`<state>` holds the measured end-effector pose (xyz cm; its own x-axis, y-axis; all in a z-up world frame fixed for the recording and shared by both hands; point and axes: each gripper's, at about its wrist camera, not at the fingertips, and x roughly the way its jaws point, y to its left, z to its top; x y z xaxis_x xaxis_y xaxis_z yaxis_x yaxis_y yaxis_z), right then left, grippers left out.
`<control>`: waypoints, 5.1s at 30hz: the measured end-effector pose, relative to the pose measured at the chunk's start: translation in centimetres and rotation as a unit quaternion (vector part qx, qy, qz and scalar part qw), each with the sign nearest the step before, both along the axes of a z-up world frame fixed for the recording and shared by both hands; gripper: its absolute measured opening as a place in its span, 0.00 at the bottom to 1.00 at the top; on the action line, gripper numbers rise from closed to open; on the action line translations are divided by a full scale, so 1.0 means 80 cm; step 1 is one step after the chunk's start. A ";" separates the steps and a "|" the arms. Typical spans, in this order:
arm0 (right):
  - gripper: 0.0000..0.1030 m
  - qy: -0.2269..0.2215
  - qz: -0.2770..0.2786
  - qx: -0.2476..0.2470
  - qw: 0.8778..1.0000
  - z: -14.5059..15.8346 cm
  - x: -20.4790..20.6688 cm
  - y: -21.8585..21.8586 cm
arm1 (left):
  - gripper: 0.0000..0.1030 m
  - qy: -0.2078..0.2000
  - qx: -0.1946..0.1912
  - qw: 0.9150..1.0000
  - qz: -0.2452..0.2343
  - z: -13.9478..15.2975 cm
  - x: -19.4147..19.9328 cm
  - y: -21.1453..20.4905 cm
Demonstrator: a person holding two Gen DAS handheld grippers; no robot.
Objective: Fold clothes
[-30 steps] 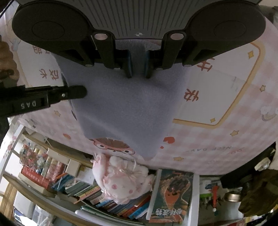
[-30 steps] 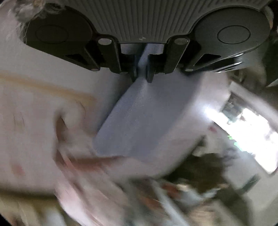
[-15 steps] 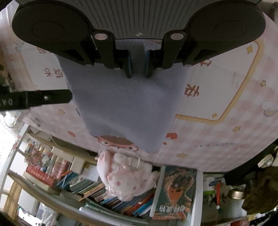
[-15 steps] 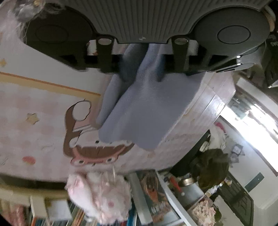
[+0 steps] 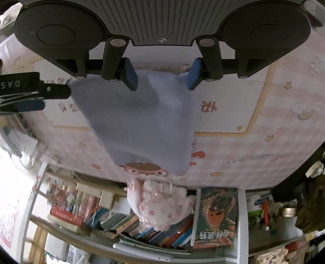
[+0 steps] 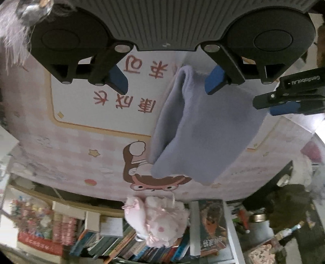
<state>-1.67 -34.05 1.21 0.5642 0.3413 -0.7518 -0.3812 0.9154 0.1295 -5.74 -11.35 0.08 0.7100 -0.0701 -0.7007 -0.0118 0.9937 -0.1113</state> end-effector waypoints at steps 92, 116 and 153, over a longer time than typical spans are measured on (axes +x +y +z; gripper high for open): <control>0.29 0.131 0.015 0.206 0.970 -0.034 0.114 0.011 | 0.42 0.071 -0.241 0.968 0.004 -0.024 0.132 0.079; 0.29 0.044 0.047 0.220 0.973 0.014 0.083 -0.029 | 0.42 -0.004 -0.234 0.972 -0.013 0.026 0.097 0.045; 0.29 0.024 0.003 0.201 0.979 0.023 0.050 0.008 | 0.42 0.003 -0.260 0.963 -0.063 0.018 0.098 0.099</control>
